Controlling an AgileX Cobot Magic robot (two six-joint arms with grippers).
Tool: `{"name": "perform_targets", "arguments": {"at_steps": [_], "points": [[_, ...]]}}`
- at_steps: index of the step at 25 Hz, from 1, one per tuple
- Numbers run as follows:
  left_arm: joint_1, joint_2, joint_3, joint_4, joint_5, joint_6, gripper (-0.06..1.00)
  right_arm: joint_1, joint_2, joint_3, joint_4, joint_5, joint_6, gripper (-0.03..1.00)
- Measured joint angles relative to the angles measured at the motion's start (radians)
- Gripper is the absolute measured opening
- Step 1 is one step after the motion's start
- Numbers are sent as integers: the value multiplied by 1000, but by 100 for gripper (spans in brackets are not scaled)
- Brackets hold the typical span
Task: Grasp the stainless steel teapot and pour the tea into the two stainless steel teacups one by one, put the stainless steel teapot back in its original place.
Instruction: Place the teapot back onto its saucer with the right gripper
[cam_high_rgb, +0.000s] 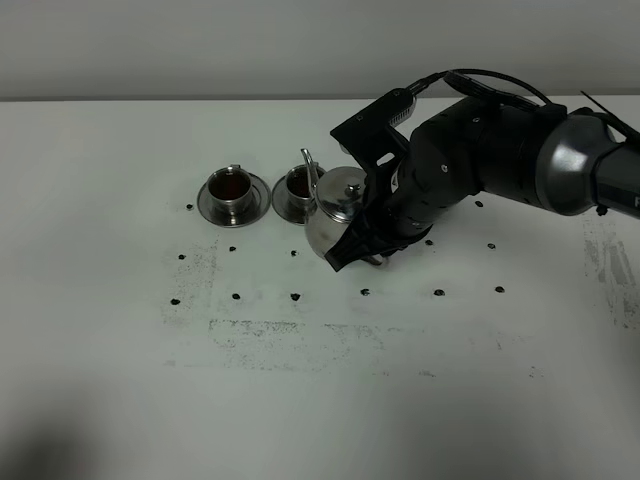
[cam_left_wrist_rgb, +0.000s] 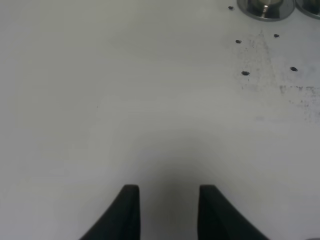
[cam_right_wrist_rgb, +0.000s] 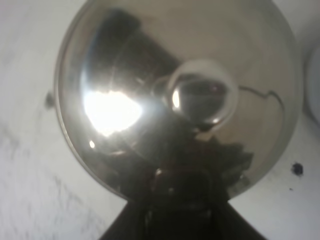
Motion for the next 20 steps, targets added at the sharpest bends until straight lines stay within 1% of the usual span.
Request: {"name": "perform_targets", "arguments": {"at_steps": [3,7,11,15,20], "points": [[0,0,0,0,0,0,28,2,31,0,-1,-22,22,22],[0,0,0,0,0,0,28,8,78,0,-1,-24,26,22],[0,0,0,0,0,0,28,9,75,-4,-9,-29,26,22],[0,0,0,0,0,0,28,-9,36,-63,-23,53,26,22],[0,0,0,0,0,0,28,-111,5,-142,-25,123,19,22]]}}
